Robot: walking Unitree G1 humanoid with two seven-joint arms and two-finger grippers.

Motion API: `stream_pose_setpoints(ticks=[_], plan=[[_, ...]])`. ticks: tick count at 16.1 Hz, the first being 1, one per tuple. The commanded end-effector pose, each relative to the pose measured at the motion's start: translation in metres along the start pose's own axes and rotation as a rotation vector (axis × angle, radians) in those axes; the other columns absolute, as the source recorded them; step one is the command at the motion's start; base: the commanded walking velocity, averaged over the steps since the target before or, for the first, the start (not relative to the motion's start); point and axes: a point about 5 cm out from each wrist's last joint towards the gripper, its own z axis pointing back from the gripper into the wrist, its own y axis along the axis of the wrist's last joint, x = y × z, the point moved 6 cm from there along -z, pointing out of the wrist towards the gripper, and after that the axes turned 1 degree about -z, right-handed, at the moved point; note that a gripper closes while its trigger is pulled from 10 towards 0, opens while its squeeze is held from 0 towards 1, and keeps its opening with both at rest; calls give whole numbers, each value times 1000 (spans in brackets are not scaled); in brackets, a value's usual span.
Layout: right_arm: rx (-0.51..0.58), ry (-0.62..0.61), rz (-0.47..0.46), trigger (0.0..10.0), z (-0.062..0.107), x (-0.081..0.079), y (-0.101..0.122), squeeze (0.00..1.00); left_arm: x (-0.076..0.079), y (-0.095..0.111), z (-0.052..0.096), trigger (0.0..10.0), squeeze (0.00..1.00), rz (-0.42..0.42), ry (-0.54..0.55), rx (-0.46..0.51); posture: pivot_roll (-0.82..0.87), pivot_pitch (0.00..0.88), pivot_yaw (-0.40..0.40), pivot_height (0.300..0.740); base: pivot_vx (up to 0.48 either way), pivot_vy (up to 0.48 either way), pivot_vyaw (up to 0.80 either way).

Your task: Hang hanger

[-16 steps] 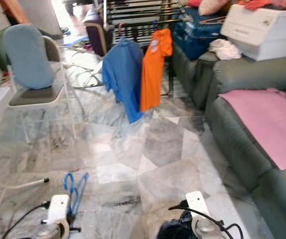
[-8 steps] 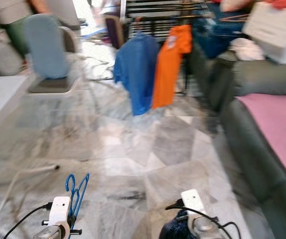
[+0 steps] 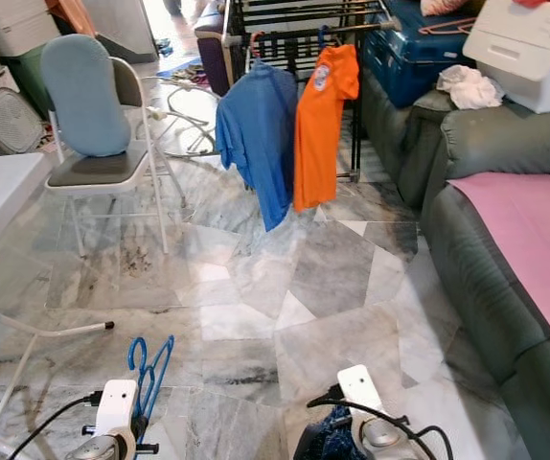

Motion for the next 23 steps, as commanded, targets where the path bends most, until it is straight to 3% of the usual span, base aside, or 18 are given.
stream_pose_setpoints(ticks=[1, 7, 10, 15, 23], plan=[[9, 3, 6, 10000, -1, 0, 5, 0, -4, 5, 0, 10000, 0, -6, 4, 13, -105, 0, 97, 740, 360, 0, 0], [0, -10, 15, 10000, 3, 25, -4, 0, -2, 4, 0, 10000, 0, 1, 6, 12, -107, 0, 93, 740, 421, 0, 0], [0, -8, 19, 10000, 3, 25, -5, 0, -4, 4, 0, 10000, 0, 5, 9, 11, -109, 0, 94, 740, 450, 0, 0], [5, 27, 30, 10000, 0, -4, 2, 0, -9, 0, 1, 10000, 0, 8, 26, -1, -109, 0, 97, 740, 389, 191, 0], [24, 62, 51, 10000, -3, -31, 20, 0, -29, -10, 4, 10000, 0, 37, 109, -35, -100, 0, 91, 740, 0, 0, 0]])
